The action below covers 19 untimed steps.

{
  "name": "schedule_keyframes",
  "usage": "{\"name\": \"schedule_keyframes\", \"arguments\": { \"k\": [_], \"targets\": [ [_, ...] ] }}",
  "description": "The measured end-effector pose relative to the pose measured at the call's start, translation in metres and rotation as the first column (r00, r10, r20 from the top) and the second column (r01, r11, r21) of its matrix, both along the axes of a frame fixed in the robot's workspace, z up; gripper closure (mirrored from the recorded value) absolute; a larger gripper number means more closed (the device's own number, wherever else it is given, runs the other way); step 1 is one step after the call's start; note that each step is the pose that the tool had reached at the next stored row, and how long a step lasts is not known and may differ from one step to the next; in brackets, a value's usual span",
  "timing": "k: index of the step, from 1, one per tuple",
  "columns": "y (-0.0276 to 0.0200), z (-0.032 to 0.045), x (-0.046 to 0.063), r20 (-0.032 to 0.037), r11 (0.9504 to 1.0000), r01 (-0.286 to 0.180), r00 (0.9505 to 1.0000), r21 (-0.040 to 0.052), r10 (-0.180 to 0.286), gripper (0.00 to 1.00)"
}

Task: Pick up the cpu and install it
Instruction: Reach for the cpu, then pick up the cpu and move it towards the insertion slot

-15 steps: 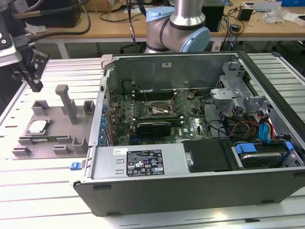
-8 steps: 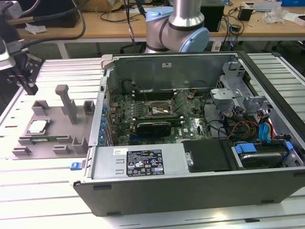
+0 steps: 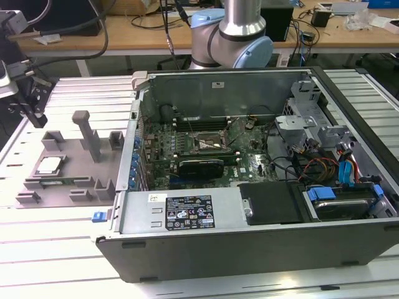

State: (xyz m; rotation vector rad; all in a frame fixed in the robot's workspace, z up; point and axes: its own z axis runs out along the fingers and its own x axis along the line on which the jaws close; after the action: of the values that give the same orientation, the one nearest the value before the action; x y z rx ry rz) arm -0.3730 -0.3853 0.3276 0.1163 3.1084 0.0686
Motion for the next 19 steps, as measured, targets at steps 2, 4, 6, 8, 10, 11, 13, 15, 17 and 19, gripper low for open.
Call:
{"name": "schedule_keyframes", "arguments": {
  "k": [2, 4, 6, 8, 10, 11, 13, 15, 17, 19],
  "targets": [
    [0.0026, -0.0023, -0.001, -0.0001, 1.0000, 0.000, 1.0000, -0.0001, 0.000, 0.89],
    [0.0062, -0.0054, -0.003, -0.0002, 1.0000, 0.000, 1.0000, -0.0002, 0.000, 0.89],
    [0.0103, -0.0091, -0.004, -0.0002, 1.0000, 0.000, 1.0000, -0.0003, 0.000, 0.89],
    [0.0128, -0.0121, -0.006, -0.0002, 1.0000, 0.000, 1.0000, -0.0005, 0.000, 0.89],
    [0.0147, -0.0157, -0.007, -0.0003, 1.0000, 0.000, 1.0000, -0.0009, 0.000, 0.89],
    [0.0155, -0.0171, -0.007, -0.0005, 1.0000, 0.000, 1.0000, -0.0010, 0.000, 0.89],
    [0.0172, -0.0198, -0.008, -0.0005, 1.0000, 0.000, 1.0000, -0.0010, 0.000, 0.89],
    [0.0173, -0.0201, -0.008, -0.0007, 1.0000, 0.000, 1.0000, -0.0010, 0.000, 0.89],
    [0.0173, -0.0204, -0.008, -0.0006, 1.0000, 0.000, 1.0000, -0.0010, 0.000, 0.89],
    [0.0173, -0.0205, -0.008, -0.0006, 1.0000, 0.000, 1.0000, -0.0010, 0.000, 0.89]
  ]
}}
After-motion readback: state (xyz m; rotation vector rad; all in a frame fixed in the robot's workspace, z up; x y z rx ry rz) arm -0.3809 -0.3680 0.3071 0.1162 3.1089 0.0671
